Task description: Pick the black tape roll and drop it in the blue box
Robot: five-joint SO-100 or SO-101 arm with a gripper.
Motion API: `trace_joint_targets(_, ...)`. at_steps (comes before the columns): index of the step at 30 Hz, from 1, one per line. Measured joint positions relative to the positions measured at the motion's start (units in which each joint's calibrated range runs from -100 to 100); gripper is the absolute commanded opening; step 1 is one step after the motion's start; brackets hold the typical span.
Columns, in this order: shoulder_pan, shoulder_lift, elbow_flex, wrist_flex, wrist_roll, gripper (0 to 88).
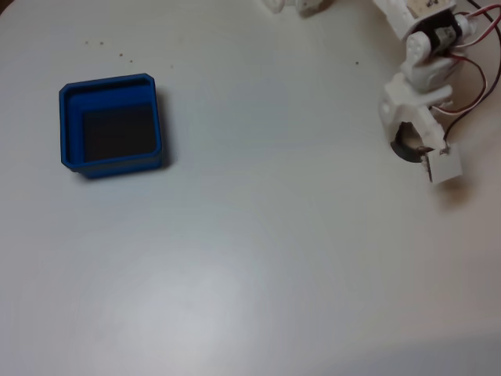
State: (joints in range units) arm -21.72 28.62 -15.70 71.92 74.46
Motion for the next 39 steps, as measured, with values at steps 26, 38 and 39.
trace_joint_targets(26,0.2,5.6,-0.5,0.0,0.0,17.9)
trace_joint_targets(38,0.1,7.2,-1.3,0.0,0.1,11.2)
trace_joint_targets(39,0.1,7.2,-1.3,0.0,0.1,7.5)
